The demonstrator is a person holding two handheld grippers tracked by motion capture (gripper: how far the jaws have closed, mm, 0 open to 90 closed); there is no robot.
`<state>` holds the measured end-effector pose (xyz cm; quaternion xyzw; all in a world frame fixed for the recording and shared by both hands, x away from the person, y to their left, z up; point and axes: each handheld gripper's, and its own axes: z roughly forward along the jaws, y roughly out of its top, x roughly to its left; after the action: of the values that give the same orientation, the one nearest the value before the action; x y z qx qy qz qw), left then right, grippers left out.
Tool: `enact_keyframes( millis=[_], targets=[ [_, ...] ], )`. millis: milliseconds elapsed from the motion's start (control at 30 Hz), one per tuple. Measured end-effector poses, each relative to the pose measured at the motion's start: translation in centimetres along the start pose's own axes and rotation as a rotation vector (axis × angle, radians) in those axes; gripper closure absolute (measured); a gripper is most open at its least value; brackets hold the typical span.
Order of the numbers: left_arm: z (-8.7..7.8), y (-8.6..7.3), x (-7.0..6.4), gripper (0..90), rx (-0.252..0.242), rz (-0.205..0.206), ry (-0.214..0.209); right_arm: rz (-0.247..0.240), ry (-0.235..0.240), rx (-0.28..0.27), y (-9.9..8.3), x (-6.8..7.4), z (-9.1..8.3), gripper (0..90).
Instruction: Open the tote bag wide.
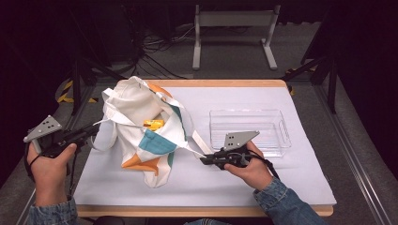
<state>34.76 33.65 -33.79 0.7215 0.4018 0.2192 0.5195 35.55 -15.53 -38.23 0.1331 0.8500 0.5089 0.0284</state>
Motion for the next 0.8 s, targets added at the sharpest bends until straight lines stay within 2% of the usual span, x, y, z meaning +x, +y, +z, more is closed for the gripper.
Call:
enact_keyframes(
  millis=[167,467,600,800],
  targets=[
    [0.3,-0.1,-0.2,82.0,0.013,0.007,-0.029,0.015,0.009,0.03,-0.7,0.1,0.5,87.6],
    [0.6,0.0,-0.8,81.9,0.014,0.035,-0.055,0.015,0.011,0.029,-0.3,0.1,0.6,86.5],
    [0.7,0.1,-1.3,81.9,0.015,0.051,-0.068,0.009,0.009,0.003,0.5,0.1,0.2,80.0],
    [0.8,0.1,-1.6,81.9,0.006,0.055,-0.092,0.003,0.015,-0.052,1.9,-0.1,-0.6,67.7]
  ],
)
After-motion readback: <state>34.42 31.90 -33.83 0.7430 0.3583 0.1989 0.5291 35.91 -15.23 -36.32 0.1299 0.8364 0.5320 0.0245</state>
